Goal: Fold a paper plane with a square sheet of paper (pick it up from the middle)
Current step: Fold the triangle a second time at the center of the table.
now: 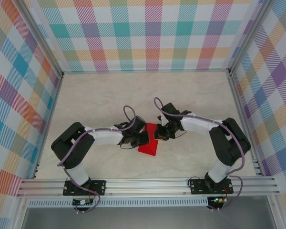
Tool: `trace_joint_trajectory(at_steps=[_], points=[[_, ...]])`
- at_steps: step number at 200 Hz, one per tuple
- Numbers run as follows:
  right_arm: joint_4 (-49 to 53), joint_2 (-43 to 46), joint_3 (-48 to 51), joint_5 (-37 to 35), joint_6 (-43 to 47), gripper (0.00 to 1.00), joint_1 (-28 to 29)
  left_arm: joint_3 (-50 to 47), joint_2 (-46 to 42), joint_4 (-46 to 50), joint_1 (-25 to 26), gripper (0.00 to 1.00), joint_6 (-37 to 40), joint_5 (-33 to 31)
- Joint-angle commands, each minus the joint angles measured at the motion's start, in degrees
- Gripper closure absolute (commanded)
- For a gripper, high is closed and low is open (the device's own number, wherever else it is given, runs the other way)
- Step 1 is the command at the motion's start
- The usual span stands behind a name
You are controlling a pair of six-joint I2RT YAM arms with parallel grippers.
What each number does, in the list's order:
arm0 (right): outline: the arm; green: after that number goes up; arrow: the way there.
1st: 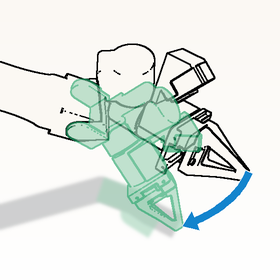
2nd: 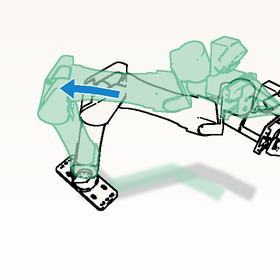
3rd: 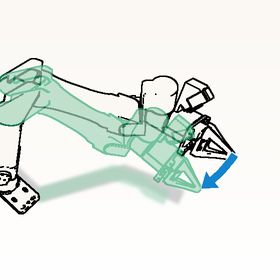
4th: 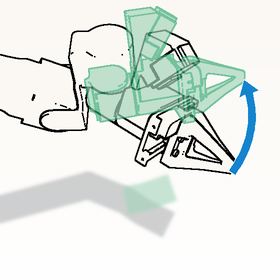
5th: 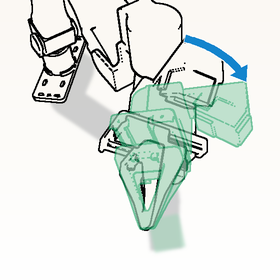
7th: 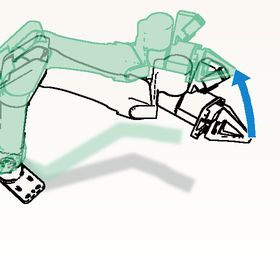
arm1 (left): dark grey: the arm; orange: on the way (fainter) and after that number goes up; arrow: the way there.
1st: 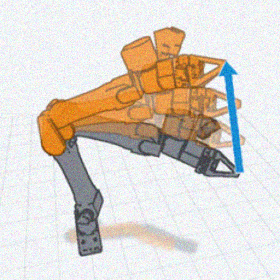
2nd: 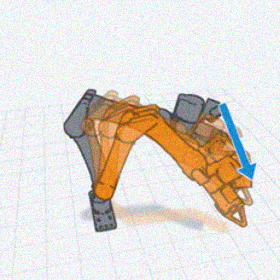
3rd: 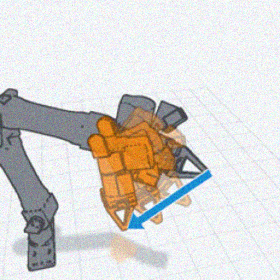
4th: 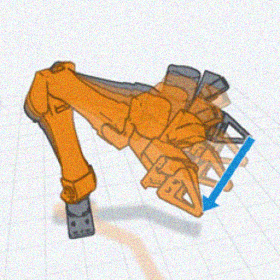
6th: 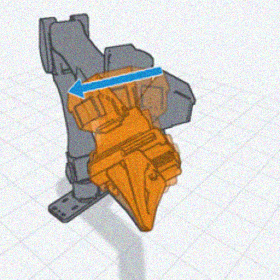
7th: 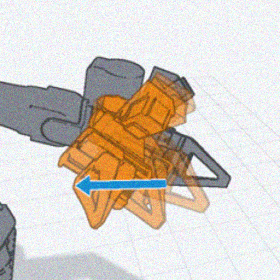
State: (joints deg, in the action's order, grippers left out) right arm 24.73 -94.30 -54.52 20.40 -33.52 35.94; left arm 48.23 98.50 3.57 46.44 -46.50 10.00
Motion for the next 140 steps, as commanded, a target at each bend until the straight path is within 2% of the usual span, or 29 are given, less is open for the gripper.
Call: trace_joint_trajectory(at_steps=[1,48,140], points=[[-1.6,5.4,3.6,-1.4,-4.4,0.9,2.4,-3.8,3.0,5.2,0.3,0.94,-1.2,-4.1],[-4.2,6.4,7.1,-2.3,-9.7,0.9,8.0,-3.9,3.3,4.8,0.3,0.94,-1.6,-3.8],[-5.6,1.0,7.0,-1.3,-9.7,0.9,9.4,-4.1,3.2,4.6,0.3,0.94,-2.4,-3.7]])
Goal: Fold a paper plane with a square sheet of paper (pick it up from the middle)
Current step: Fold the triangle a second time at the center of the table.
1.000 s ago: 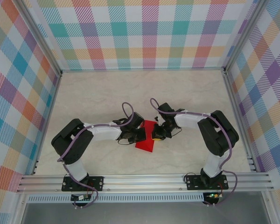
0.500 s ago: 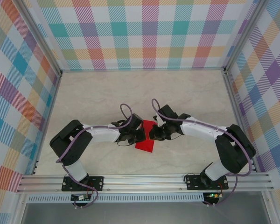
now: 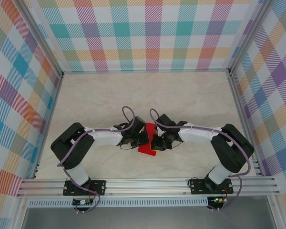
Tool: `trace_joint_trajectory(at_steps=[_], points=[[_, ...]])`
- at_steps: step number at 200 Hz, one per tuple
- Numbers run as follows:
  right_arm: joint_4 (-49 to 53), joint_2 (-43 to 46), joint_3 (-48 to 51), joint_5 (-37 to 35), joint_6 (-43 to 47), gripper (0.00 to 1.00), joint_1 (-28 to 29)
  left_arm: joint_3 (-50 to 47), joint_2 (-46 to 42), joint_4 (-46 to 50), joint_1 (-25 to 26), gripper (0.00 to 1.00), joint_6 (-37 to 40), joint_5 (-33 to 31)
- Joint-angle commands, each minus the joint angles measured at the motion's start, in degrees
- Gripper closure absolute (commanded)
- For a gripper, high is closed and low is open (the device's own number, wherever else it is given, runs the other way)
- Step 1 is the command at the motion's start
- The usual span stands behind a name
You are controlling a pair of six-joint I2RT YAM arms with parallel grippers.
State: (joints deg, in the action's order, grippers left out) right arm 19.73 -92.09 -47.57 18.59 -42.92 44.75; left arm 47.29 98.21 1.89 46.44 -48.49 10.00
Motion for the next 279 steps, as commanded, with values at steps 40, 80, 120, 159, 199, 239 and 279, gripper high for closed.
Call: trace_joint_trajectory(at_steps=[40,80,120,159,199,239,279], points=[[1.6,-2.1,-0.3,0.1,0.8,0.91,0.9,-2.9,3.6,6.9,0.3,0.94,-0.4,-4.3],[2.8,-3.1,-0.4,-0.1,1.3,0.9,0.9,-2.9,3.9,7.2,0.4,0.94,-0.8,-4.8],[3.0,-2.4,-1.8,0.0,1.3,0.9,1.6,-2.6,4.3,7.3,0.3,0.94,-0.8,-4.6],[3.0,-3.1,-2.4,0.0,1.3,0.9,2.1,-2.6,4.4,7.3,0.4,0.95,-1.0,-4.7],[2.9,-4.1,-1.0,-0.6,1.1,0.91,2.1,-2.6,4.4,7.3,0.3,0.95,-1.1,-4.7],[3.2,-4.2,0.5,-0.6,1.4,0.91,2.1,-2.7,4.4,7.3,0.4,0.94,-1.2,-4.9],[4.0,-4.2,1.9,-0.5,1.8,0.91,2.1,-2.8,4.7,7.3,0.4,0.95,-1.4,-5.1]])
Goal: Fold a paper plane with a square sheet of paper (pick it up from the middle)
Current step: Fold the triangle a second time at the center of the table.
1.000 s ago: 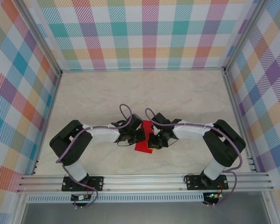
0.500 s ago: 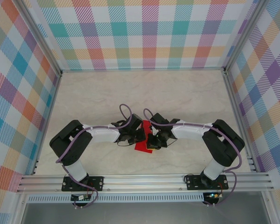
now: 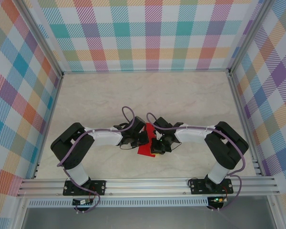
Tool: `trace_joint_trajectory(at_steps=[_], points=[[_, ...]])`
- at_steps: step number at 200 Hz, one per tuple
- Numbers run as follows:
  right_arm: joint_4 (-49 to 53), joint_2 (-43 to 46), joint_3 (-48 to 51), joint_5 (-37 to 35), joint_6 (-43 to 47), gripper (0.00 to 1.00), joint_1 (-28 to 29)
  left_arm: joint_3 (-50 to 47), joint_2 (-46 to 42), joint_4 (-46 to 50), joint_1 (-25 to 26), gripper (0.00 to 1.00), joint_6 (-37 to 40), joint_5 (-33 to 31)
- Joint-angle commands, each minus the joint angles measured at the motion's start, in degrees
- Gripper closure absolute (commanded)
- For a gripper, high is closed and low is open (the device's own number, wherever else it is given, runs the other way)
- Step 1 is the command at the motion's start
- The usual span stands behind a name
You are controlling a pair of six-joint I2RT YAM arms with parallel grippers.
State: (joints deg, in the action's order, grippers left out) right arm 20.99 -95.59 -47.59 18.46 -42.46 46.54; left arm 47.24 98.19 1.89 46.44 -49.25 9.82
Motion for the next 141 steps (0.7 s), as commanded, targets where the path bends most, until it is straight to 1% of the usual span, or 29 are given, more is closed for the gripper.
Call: trace_joint_trajectory(at_steps=[1,95,114,141], points=[[2.7,-0.7,1.9,-0.4,1.3,0.91,0.3,-2.8,4.7,7.4,0.4,0.95,-0.7,-5.0],[3.8,3.3,8.9,0.4,4.2,0.91,0.4,-3.1,4.7,7.7,0.4,0.95,-1.0,-5.3],[3.9,5.9,8.4,0.2,5.0,0.91,0.4,-3.0,4.6,7.7,0.3,0.94,-1.0,-5.2],[3.5,10.3,6.2,-2.4,4.9,0.9,0.4,-3.0,4.6,7.4,0.3,0.94,-1.0,-4.8]])
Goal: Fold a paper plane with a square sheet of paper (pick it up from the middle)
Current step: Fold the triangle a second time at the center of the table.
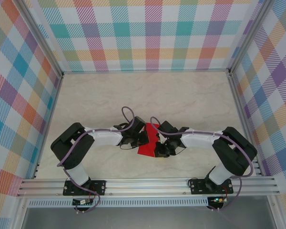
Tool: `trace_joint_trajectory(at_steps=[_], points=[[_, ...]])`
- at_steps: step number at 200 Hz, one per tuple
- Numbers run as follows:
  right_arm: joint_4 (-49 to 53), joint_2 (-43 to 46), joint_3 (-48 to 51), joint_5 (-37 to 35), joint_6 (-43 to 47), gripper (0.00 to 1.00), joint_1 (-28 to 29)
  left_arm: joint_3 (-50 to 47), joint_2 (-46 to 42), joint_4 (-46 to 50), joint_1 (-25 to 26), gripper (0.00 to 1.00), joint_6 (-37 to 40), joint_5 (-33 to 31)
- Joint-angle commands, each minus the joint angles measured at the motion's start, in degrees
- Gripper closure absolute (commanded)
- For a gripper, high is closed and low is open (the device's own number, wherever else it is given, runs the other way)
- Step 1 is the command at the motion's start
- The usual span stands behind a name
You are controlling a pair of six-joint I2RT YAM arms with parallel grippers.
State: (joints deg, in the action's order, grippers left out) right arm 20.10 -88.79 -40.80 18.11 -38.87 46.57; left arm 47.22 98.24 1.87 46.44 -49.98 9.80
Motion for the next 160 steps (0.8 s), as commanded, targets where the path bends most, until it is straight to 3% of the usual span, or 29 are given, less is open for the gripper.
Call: trace_joint_trajectory(at_steps=[1,35,160], points=[[4.4,3.6,-0.7,-2.2,1.2,0.9,0.4,-2.9,4.5,7.4,0.3,0.94,-0.3,-4.8],[0.1,3.2,-2.9,-4.2,-1.1,0.9,0.4,-2.9,4.7,6.8,0.4,0.94,-0.3,-4.2],[-5.5,-6.6,-5.9,-0.2,-1.9,0.9,0.4,-2.5,4.9,6.5,0.4,0.94,-0.6,-3.6]])
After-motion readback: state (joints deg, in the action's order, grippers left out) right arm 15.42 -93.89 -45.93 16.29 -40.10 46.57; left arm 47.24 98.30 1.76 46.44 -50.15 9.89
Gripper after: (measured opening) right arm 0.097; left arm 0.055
